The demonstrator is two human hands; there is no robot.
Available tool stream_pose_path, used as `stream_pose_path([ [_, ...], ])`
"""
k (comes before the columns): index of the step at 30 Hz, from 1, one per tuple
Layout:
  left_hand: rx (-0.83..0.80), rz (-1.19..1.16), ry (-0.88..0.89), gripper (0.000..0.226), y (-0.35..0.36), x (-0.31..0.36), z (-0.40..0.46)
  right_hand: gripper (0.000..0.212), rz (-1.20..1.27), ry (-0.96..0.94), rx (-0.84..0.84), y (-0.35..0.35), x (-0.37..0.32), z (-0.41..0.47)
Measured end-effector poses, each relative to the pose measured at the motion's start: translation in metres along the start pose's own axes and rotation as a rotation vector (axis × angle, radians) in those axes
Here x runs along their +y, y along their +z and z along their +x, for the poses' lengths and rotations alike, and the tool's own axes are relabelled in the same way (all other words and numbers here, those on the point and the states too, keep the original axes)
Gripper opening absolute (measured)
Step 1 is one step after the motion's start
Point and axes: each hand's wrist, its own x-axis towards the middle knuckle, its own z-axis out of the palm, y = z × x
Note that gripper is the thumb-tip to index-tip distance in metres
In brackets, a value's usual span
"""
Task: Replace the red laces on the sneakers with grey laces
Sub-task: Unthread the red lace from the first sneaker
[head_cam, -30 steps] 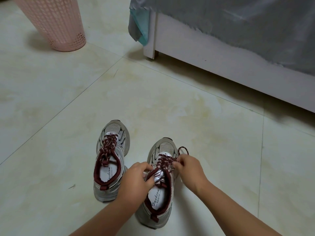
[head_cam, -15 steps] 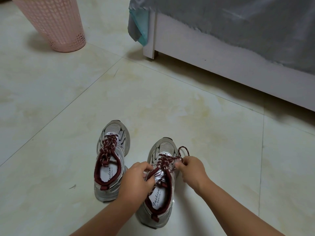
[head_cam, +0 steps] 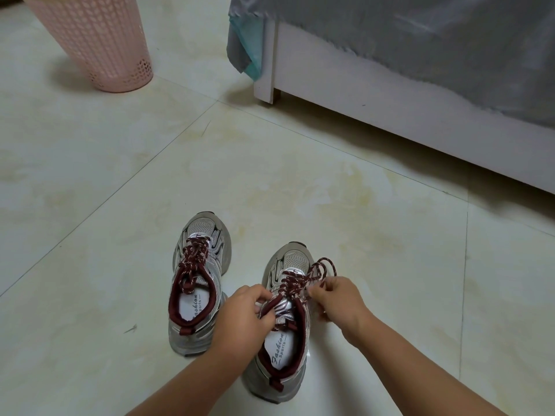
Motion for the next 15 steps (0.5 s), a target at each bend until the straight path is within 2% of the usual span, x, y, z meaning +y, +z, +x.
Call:
stream_pose_path([
  [3, -0.001, 0.0, 0.003, 0.012, 0.0, 0.0, 0.0, 0.025, -0.006, 0.0, 0.178, -0.006, 0.002, 0.005],
  [5, 0.001, -0.001, 0.004, 0.012, 0.0, 0.0, 0.0, 0.028, 0.013, 0.031, 0.219, -0.007, 0.0, 0.002],
  [6, 0.002, -0.004, 0.005, 0.012, 0.0, 0.0, 0.0, 0.032, 0.046, 0.061, 0.174, -0.007, -0.001, -0.001],
  [8, 0.002, -0.004, 0.007, 0.012, 0.0, -0.001, 0.0, 0.038, 0.134, 0.143, -0.023, -0.003, -0.005, -0.008],
  [10, 0.001, -0.003, 0.006, 0.013, 0.0, 0.0, 0.0, 0.037, 0.127, 0.176, -0.175, 0.002, -0.009, -0.013],
  [12, 0.001, 0.0, 0.005, 0.013, 0.0, 0.0, 0.001, 0.036, 0.081, 0.152, -0.162, 0.004, -0.008, -0.011],
  [15, -0.002, -0.002, 0.008, 0.011, 0.0, 0.0, 0.0, 0.03, 0.03, 0.102, -0.049, 0.004, -0.008, -0.005],
])
